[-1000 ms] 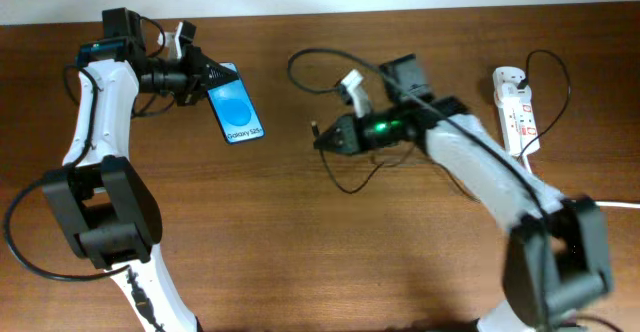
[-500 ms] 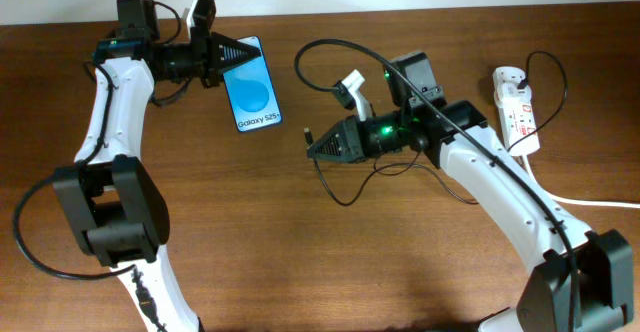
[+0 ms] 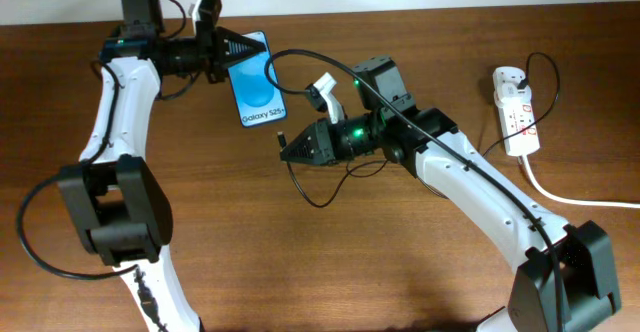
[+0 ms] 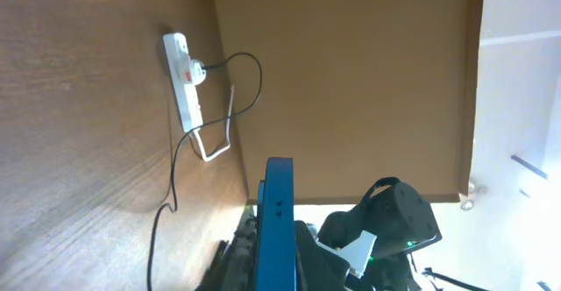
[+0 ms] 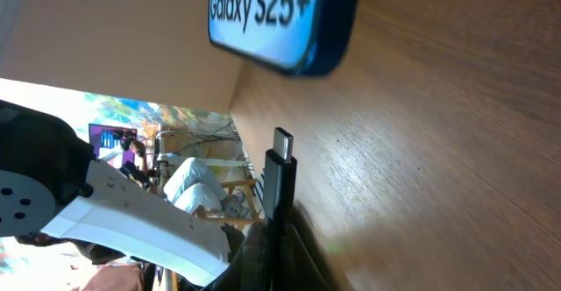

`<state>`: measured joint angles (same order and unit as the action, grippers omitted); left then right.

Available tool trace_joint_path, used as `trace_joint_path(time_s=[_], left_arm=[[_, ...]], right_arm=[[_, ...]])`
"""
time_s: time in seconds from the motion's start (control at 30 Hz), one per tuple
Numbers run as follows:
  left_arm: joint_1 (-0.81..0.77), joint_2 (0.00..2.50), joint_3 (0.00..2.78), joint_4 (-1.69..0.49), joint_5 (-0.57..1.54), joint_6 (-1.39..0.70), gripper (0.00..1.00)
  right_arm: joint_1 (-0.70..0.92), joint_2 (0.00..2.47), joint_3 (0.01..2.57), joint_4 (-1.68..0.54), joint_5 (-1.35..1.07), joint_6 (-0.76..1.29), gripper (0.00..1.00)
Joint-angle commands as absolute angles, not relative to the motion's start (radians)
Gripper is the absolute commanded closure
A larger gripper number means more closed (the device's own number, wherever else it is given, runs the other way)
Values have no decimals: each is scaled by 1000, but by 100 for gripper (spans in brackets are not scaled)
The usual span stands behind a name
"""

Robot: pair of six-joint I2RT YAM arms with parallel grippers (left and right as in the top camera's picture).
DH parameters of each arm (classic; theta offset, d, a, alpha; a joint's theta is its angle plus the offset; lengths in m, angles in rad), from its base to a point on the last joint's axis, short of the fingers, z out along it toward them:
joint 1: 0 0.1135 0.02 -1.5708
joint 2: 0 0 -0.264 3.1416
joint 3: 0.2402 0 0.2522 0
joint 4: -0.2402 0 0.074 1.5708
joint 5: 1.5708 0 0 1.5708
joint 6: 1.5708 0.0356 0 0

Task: Plug charger to phone and switch on socket
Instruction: 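Bring the plug to the phone's bottom port held by the left gripper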

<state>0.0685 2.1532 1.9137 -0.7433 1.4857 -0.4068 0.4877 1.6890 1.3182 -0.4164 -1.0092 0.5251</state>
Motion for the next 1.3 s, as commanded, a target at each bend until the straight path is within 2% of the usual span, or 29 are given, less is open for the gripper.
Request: trace_joint_path(time_s=[0.0, 1.27], left_arm=[[49, 2143, 1923, -741, 1522, -433, 100], [-21, 2143, 1923, -739, 1469, -433, 100]], right_arm=[[493, 1693, 1326, -399, -992, 530, 96], [493, 1693, 1326, -362, -986, 530, 96]])
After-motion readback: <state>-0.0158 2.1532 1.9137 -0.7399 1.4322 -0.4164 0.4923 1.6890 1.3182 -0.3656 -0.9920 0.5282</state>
